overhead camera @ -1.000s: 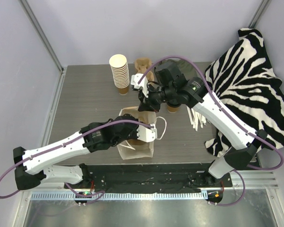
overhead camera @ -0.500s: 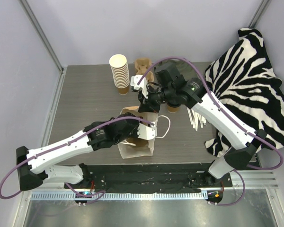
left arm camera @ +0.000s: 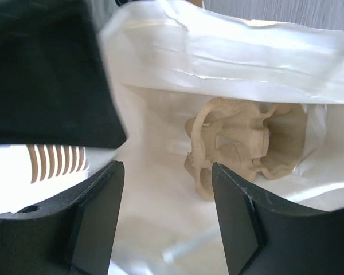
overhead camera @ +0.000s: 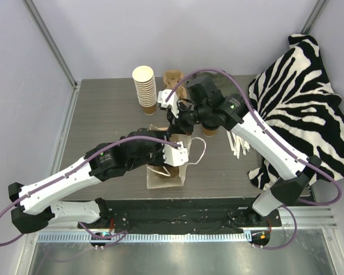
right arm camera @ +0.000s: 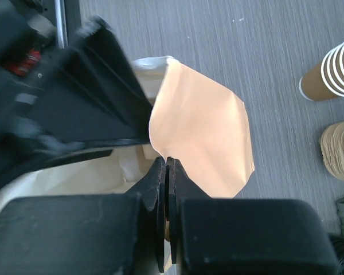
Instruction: Pack the takeout coffee
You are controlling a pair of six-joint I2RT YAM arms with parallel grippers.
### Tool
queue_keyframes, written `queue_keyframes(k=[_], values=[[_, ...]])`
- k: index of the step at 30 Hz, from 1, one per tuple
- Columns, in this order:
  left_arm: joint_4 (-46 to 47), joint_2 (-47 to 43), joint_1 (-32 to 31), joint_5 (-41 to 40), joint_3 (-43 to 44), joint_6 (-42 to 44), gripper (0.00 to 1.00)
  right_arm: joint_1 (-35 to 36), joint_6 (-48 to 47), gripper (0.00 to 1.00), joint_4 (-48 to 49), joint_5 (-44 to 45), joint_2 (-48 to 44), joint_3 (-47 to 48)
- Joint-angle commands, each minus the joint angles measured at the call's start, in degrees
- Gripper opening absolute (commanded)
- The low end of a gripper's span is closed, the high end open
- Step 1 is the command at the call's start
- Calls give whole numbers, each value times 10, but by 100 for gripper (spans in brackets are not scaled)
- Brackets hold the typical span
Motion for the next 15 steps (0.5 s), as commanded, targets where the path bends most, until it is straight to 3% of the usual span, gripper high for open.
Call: queue_keyframes(k=[1, 10, 15], values=[[4, -26, 1, 35, 37, 14, 67, -1, -10, 1, -32, 37, 24, 30], [0, -40, 1, 71, 99, -25, 73, -4, -16, 1, -54, 79, 53, 62], [17, -31, 1, 53, 163, -66, 89, -13, -21, 1, -50, 85, 59, 57]])
